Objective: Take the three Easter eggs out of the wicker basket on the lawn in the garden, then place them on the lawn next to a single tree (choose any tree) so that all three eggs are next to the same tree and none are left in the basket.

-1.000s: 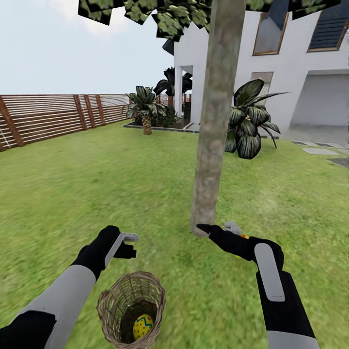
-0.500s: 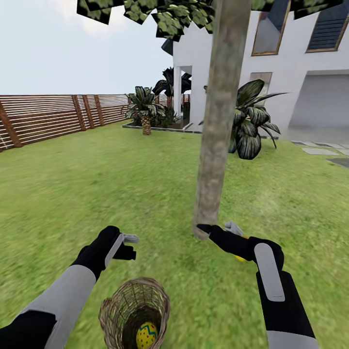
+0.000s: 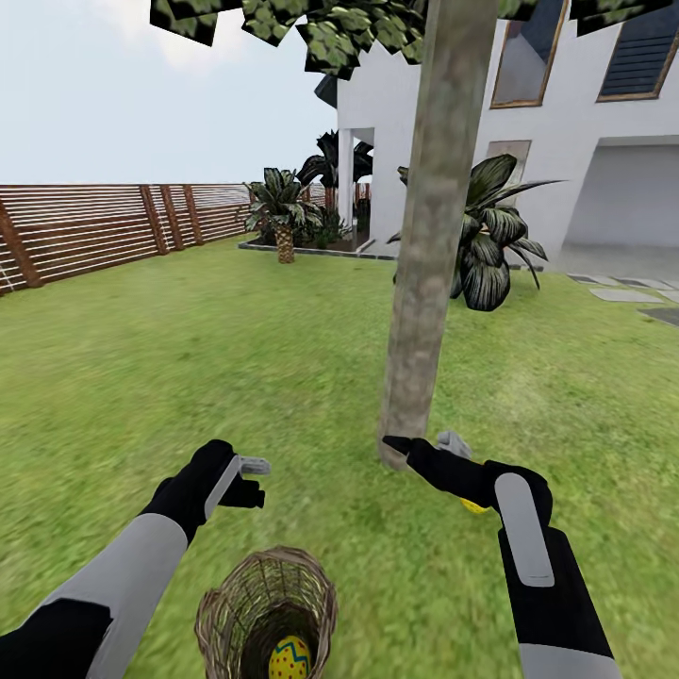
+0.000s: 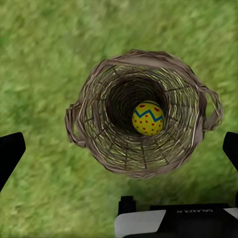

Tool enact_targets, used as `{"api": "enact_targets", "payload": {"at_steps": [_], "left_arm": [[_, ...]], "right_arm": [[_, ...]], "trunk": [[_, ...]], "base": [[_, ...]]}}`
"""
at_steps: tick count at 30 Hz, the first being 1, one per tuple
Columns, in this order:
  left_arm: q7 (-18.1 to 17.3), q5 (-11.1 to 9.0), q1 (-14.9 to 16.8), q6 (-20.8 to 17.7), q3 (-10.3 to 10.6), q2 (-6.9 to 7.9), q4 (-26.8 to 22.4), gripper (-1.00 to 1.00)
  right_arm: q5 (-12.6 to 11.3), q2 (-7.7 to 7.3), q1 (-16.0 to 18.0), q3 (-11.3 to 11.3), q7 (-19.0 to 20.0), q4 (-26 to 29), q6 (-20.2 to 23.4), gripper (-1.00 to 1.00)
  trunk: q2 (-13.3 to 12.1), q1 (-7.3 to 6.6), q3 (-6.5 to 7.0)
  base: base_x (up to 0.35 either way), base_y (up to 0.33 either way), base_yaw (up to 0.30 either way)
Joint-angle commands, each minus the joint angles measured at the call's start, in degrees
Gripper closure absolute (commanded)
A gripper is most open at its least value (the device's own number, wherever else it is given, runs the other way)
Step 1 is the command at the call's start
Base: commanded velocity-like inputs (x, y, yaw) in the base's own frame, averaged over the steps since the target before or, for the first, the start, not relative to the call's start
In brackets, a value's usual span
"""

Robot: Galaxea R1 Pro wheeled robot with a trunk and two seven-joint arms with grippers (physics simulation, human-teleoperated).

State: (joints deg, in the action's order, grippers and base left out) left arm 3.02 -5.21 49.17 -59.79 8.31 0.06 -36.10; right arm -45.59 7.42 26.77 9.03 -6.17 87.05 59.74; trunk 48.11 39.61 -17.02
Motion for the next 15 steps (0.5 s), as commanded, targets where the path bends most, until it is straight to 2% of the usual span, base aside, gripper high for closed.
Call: {"api": "enact_targets", "payload": {"at_steps": [1, 8, 12, 15], "left_arm": [[0.32, -0.5, 0.05, -0.21, 0.2, 0.04, -0.04, -1.0], [0.32, -0.5, 0.05, -0.21, 0.14, -0.11, -0.01, -1.0], [0.26, -0.5, 0.06, -0.21, 0.16, -0.14, 0.05, -1.0], [0.24, -0.5, 0.1, -0.21, 0.19, -0.15, 0.52, -1.0]], "right_arm": [[-0.64, 0.05, 0.05, 0.1, -0.6, 0.05, 0.26, -1.0], [-1.13, 0.05, 0.04, 0.06, -0.6, 0.05, 0.26, -1.0], [-4.51, -0.12, 0.03, 0.15, -0.7, 0.02, 0.26, -1.0], [-5.66, -0.21, 0.03, 0.17, -0.74, -0.01, 0.26, -1.0]], "trunk": [[0.48, 0.24, -0.26], [3.29, 1.77, -1.52], [4.89, 2.65, -2.24], [6.1, 3.31, -2.78]], "base": [[0.003, 0.002, 0.0], [0.001, 0.0, 0.0], [0.0, 0.0, 0.0], [0.0, 0.0, 0.0]]}}
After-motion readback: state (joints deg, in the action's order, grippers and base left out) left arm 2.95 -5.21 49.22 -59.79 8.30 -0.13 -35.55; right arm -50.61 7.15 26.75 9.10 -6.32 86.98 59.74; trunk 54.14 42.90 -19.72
